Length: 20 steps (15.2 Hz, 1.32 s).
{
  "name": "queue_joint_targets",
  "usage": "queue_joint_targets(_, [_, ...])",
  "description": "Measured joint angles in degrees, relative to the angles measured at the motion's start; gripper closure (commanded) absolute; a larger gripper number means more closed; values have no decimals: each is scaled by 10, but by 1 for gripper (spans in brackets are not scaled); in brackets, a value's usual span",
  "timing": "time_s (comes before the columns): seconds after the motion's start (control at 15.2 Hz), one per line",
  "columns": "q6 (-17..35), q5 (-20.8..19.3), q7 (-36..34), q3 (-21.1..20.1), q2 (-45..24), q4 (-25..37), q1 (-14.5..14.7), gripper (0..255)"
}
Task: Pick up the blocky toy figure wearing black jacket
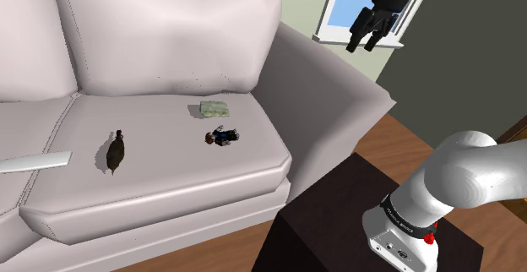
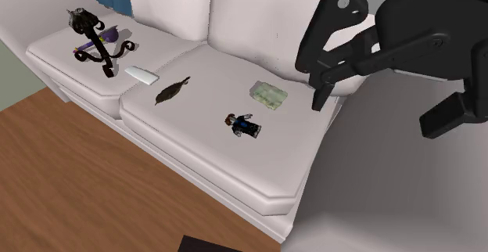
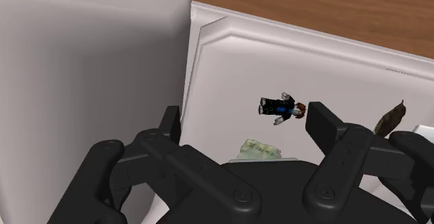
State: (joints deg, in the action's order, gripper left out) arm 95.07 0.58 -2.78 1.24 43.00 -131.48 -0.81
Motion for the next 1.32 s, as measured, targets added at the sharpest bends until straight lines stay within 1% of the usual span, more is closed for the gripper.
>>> queue_joint_targets(0.07, [0, 0, 0, 0, 0, 0, 0, 0])
queue_joint_targets(0.2, [18, 5, 1, 0, -16, -6, 3, 0])
queue_joint_targets(0.53, [96, 21, 10, 1, -82, -33, 14, 0])
queue_joint_targets(1.06, [218, 57, 31, 0, -219, -42, 37, 0])
queue_joint_targets(1.32, [268, 79, 48, 0, -306, -17, 48, 0])
